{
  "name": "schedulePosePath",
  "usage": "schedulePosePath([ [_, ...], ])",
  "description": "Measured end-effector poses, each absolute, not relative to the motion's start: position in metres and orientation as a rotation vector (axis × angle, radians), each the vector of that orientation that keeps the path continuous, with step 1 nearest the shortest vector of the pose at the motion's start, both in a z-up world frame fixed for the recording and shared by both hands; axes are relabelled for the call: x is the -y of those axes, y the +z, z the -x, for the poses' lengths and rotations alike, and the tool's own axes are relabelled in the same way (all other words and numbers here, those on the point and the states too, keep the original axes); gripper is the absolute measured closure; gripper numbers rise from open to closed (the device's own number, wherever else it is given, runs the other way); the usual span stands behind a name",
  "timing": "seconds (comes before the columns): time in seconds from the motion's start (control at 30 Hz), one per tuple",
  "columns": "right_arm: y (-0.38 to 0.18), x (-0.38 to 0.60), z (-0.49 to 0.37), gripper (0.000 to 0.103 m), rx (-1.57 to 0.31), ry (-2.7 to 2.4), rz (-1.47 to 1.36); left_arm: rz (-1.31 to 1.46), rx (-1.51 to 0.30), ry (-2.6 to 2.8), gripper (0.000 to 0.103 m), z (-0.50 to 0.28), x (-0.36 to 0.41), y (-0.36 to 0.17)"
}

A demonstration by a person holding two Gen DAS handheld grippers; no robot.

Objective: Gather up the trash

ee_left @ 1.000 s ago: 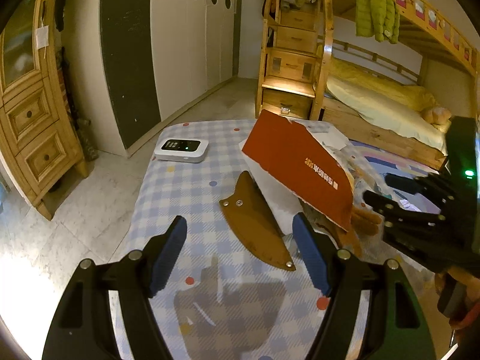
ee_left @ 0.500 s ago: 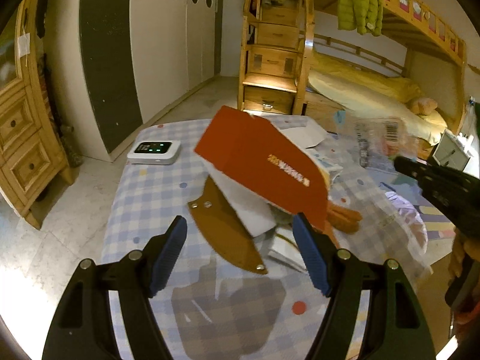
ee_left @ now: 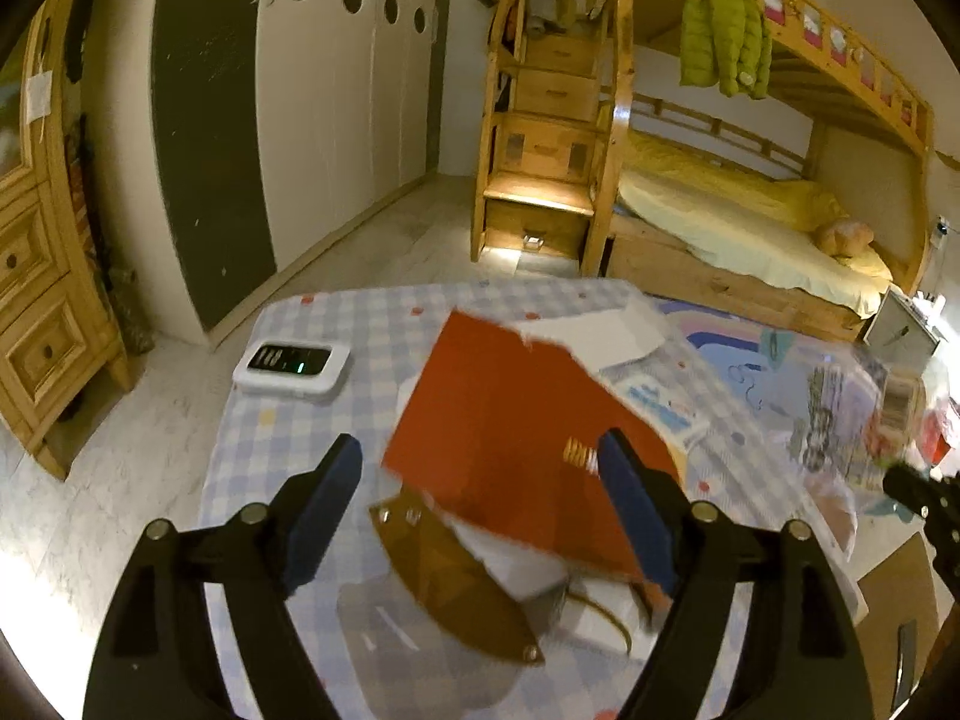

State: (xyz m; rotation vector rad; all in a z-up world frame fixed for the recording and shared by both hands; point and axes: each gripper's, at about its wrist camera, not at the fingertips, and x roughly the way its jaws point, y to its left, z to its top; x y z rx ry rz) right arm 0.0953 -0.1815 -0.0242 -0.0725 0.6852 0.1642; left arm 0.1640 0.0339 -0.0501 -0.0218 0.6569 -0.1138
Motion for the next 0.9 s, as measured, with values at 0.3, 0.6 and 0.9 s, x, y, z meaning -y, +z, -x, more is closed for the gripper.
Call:
schedulePosePath([
  [0.3, -0.024, 0.189, -0.082, 0.100, -0.688, 0.158, 0.055, -0.068, -0.625, -0.117, 0.073, -0.155, -0.022, -0.040],
  [0.6, -0.018, 0.197, -0.070, 0.100, -0.664, 0.164, 0.033, -0.084, -0.568, -0.194, 0.102, -0.101, -0.020, -0.012],
  [0.9, -0.001, 0.212, -0.052, 0.100, -0.606, 0.147, 0.002, -0.015, -0.398, -0.317, 0.103, -0.067, 0.003, 0.056],
])
